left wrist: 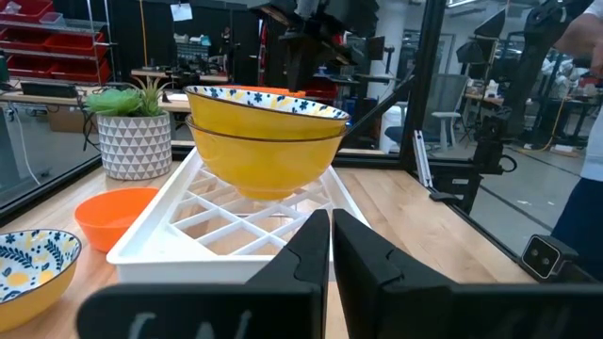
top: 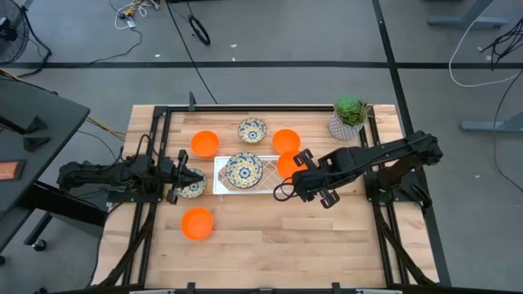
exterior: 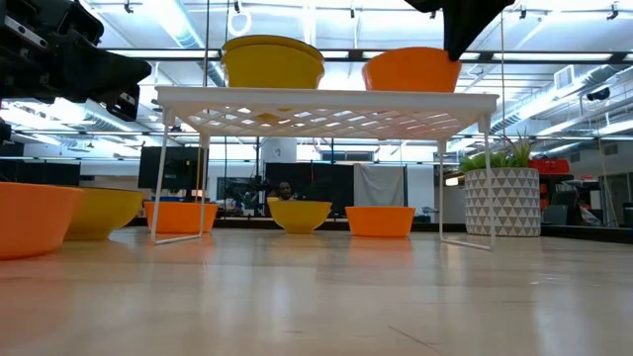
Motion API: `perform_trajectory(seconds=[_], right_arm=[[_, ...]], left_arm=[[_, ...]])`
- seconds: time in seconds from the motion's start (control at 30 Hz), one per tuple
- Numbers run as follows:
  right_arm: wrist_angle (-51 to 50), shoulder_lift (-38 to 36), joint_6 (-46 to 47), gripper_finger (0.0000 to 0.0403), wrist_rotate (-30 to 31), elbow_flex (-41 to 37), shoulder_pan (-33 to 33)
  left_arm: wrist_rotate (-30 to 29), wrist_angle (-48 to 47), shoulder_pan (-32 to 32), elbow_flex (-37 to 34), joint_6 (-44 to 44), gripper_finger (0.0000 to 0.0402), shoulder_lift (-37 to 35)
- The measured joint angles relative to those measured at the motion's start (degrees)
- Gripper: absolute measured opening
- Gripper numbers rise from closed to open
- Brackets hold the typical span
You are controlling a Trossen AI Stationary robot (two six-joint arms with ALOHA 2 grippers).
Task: Pick & Place Mini bowls
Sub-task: Put the orange bowl on the shelf
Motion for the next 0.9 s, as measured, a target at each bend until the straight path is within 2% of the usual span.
perform_trajectory(seconds=[0.1,0.37,0.9], right_arm=[[0.09,0.0,-0.88,0.0,-2.36,0.0,-0.09],[1.44,0.0,-2.53,0.0,-3.97,0.0,-0.07],[2.14,0.0,-0.81,0.0,-3.92,-0.13,-0.22]], left_arm=[[0.0,0.0,0.01,0.01,0.02,0.0023,0.0],[0.0,0.0,0.0,0.0,0.02,0.0023,-0.01],[0.0,0.0,-0.01,0.0,0.02,0.0023,-0.01]])
